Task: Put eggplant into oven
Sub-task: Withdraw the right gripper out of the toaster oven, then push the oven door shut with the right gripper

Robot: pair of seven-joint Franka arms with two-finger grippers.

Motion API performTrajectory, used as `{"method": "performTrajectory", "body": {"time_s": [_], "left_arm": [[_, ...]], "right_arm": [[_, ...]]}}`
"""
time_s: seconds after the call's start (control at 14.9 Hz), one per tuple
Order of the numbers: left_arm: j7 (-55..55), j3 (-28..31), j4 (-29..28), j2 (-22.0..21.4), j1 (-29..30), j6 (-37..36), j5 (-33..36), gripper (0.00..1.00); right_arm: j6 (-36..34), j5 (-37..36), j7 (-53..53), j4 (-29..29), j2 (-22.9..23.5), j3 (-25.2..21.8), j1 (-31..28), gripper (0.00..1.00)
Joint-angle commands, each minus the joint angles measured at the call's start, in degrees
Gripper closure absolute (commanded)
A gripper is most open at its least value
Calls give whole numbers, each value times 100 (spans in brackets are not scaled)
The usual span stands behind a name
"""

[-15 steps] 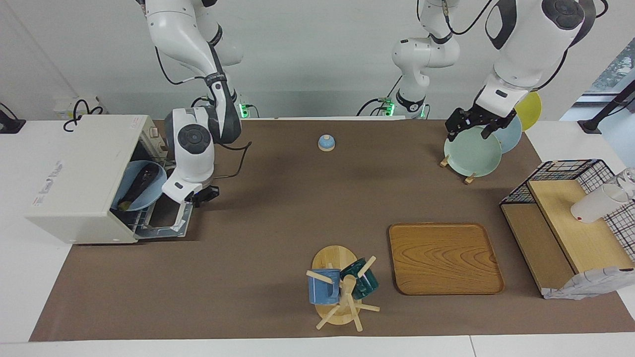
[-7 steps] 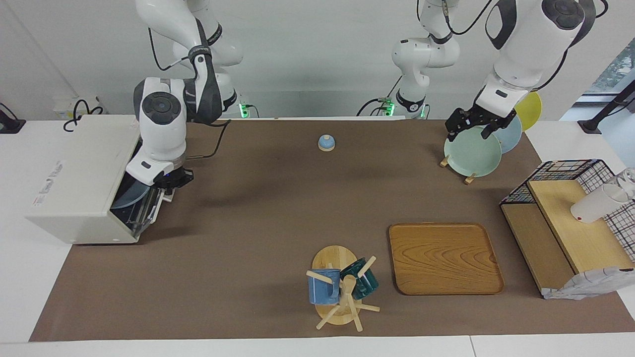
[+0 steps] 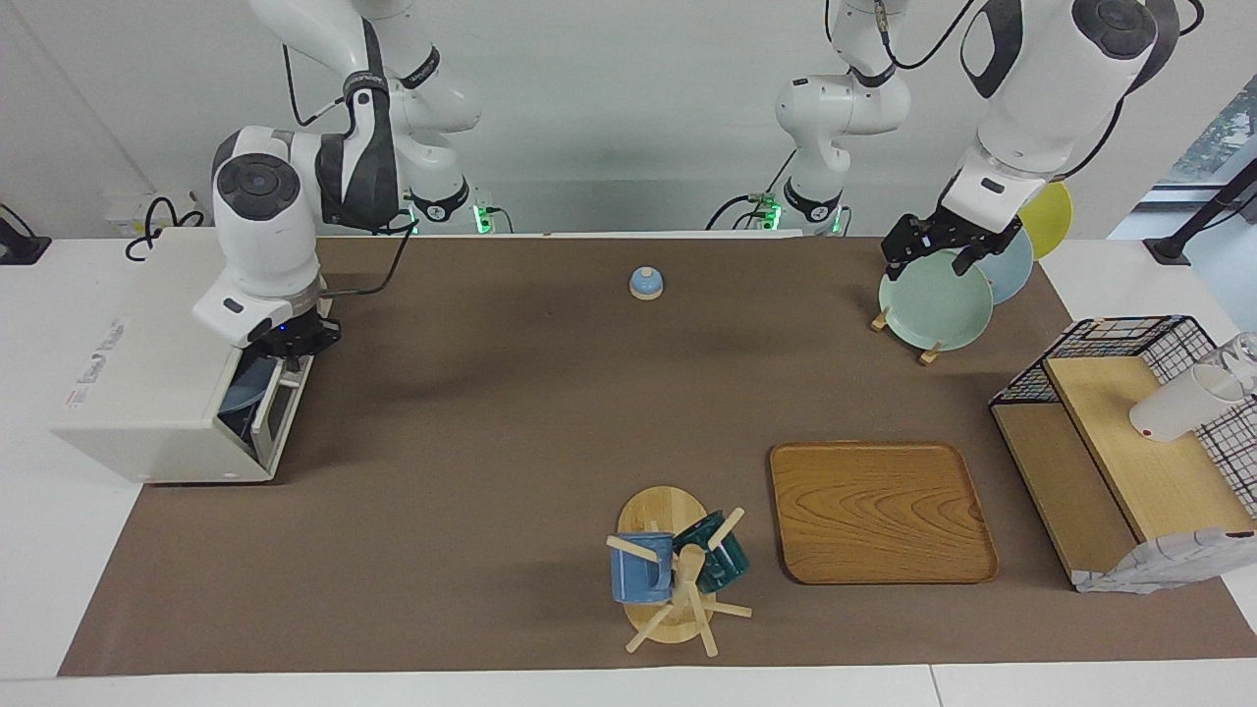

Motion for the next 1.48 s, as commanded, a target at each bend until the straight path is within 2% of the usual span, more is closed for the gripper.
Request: {"method": "performTrajectory", "body": {"time_s": [0.0, 0.13, 0.27, 0.54, 0.74, 0.87, 0.94, 1.01, 1.07, 1.41], "left_arm": [[54, 46, 14, -65, -15, -95, -48, 0], [54, 46, 14, -65, -15, -95, -39, 0], [54, 46, 14, -65, -15, -95, -39, 0], [54, 46, 14, -65, -15, -95, -39, 0], [54, 46, 14, -56, -15, -95, -48, 0], [54, 46, 14, -65, -15, -95, -39, 0], [54, 46, 14, -65, -15, -95, -39, 0], [54, 46, 14, -65, -15, -95, -39, 0], [54, 46, 14, -65, -15, -95, -39, 0], [54, 46, 14, -56, -15, -95, -39, 0]], "right_arm": [[-184, 212, -420, -121, -126, 30, -265, 100], [-280, 502, -500, -78, -214, 30, -336, 100], [-656, 574, -526, 124, -232, 22, -354, 100], [-1378, 678, -518, 870, -206, 74, -275, 100], [-1327, 1469, -439, 1021, -153, 83, -248, 98], [-1370, 1715, -438, 1065, -179, 101, -248, 63], [-1397, 1786, -438, 1057, -214, 101, -248, 52], [-1432, 1804, -447, 1048, -231, 101, -248, 18], [-1441, 1804, -447, 1048, -240, 101, -248, 0], [-1388, 1804, -430, 987, -302, 101, -257, 0]]}}
